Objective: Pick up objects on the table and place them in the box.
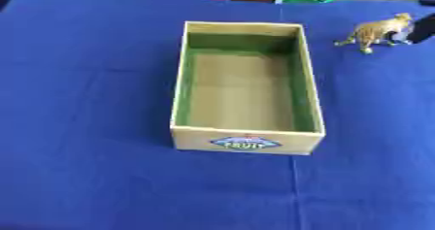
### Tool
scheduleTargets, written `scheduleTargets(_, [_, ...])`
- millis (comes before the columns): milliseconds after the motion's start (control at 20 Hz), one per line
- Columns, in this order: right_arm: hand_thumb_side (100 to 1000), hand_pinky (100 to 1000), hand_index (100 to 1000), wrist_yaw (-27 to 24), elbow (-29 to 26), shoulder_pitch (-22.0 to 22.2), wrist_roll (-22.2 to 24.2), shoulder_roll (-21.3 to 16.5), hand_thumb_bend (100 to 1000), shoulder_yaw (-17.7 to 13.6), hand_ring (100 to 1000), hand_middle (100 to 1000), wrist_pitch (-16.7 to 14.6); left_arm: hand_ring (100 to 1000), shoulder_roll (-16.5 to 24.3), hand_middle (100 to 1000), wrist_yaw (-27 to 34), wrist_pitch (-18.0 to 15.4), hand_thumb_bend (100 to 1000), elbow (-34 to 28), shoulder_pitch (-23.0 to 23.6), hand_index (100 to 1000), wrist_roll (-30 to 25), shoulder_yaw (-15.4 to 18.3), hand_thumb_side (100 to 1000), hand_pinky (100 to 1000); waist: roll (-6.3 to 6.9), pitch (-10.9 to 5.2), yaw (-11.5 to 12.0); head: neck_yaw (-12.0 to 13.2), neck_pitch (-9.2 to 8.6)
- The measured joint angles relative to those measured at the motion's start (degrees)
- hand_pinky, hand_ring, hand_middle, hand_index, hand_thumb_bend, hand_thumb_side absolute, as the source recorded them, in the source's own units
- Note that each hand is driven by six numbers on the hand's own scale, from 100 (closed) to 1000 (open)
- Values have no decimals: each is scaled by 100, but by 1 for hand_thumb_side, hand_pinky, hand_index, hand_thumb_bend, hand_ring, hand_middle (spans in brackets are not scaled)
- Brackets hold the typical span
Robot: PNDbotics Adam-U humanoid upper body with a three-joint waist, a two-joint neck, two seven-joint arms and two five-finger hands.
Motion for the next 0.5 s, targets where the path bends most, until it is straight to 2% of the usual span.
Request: scheduleTargets(500, [589, 963, 1000, 2, 36, 0, 13, 0, 321, 0, 983, 992, 13, 581, 0, 588, 0, 0, 100, 0, 0, 746, 1, 1, 503, 528, 0, 0, 24, 19, 0])
